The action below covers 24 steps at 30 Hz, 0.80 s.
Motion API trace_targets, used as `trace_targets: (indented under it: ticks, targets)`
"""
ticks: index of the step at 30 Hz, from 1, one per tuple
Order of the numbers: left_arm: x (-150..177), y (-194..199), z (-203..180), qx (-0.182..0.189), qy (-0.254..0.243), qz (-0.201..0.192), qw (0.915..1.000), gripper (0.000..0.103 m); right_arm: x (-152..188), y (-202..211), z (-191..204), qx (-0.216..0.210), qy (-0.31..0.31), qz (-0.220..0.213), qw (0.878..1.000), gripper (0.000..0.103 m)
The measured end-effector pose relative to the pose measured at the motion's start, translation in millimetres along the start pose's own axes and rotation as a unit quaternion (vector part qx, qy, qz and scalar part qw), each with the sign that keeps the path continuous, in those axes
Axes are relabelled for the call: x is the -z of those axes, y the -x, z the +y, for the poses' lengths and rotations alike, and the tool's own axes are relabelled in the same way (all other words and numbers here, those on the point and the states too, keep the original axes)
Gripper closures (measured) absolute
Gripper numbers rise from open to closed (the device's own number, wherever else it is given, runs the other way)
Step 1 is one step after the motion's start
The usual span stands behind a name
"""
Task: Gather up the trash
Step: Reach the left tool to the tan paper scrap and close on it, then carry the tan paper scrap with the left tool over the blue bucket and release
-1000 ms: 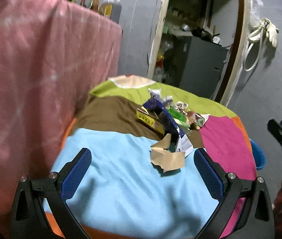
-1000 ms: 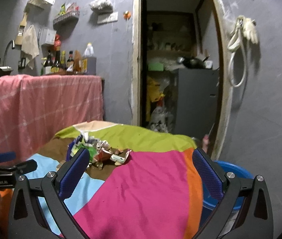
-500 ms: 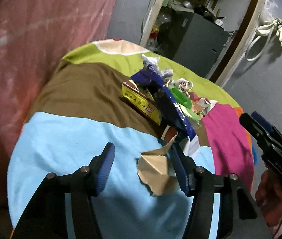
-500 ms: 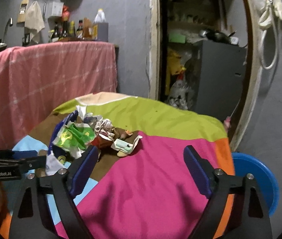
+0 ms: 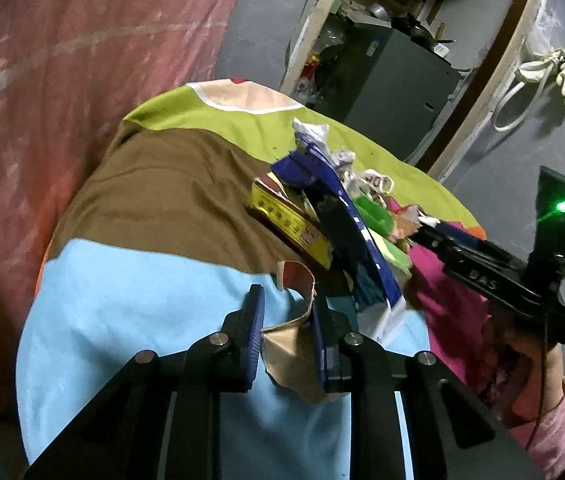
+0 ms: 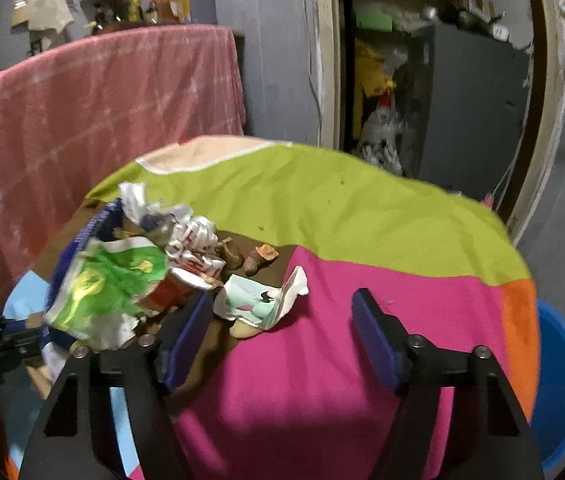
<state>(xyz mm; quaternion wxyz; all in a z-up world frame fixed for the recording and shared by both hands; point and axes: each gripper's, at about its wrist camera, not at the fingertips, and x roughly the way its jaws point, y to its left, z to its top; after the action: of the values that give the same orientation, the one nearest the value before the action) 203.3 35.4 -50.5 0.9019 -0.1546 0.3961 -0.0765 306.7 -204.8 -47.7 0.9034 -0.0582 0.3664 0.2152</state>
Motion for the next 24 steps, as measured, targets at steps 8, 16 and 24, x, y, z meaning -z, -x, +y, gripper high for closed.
trace_targets:
  ticks: [8,16,24]
  targets:
    - [-8.8,-4.4,-0.1,-0.013,0.004,-0.005,0.9999,0.085,-4.5,-20.5,-3.6,-0.012,-0.011,0.025,1.0,0.057]
    - [-6.8,12.0,-2.2,-0.026,0.007,-0.041,0.9988,0.085,-2.5,-16.0,-8.6,-0.021,-0.027,0.019,0.999,0.098]
    - [-3.3,43.2,-33.3,-0.026,-0.027,-0.113,0.9929,0.085,13.8,43.4,-11.9,-0.001,-0.043,-0.078,0.996,0.101]
